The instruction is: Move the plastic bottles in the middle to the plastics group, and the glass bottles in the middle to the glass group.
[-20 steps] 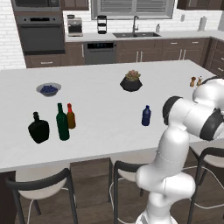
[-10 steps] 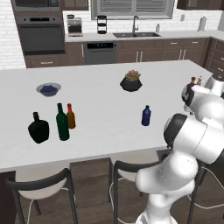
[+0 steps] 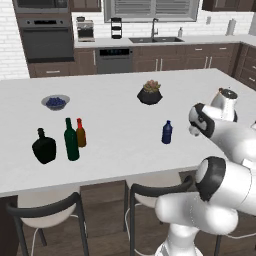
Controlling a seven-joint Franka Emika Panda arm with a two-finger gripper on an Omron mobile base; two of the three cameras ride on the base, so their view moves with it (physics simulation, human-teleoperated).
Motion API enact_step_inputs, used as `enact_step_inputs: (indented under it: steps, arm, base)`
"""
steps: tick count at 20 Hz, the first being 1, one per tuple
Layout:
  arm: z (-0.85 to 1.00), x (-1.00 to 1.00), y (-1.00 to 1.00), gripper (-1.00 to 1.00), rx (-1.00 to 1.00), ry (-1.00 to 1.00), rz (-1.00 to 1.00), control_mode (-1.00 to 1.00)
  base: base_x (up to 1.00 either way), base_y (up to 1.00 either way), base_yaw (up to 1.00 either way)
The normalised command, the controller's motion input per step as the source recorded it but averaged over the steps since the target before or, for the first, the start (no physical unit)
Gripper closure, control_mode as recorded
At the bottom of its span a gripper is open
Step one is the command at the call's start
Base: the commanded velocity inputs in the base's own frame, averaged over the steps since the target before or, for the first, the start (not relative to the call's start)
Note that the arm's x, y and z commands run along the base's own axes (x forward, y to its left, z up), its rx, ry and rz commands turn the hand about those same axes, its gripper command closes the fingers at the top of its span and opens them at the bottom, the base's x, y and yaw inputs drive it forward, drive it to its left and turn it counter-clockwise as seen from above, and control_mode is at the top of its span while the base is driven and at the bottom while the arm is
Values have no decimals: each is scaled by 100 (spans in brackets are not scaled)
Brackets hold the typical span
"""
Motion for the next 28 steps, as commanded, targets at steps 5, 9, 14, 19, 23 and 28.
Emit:
enact_step_inputs:
  steps: [5,9,14,19,23,28]
  arm:
    - [7,8,59,-100,8,-9,9,-100]
    - [34,55,89,-100,-13,7,0,-100]
    - [26,60,38,-100,-9,8,-2,-100]
    - [-1,38,-2,-100,0,2,-3,-100]
    - [-23,37,-6,-100,0,0,-5,-100]
    - [-14,40,0,-100,0,0,-8,-100]
  base:
    - [0,0,0]
    - [0,0,0]
    - [0,0,0]
    - [0,0,0]
    - [0,0,0]
    - [0,0,0]
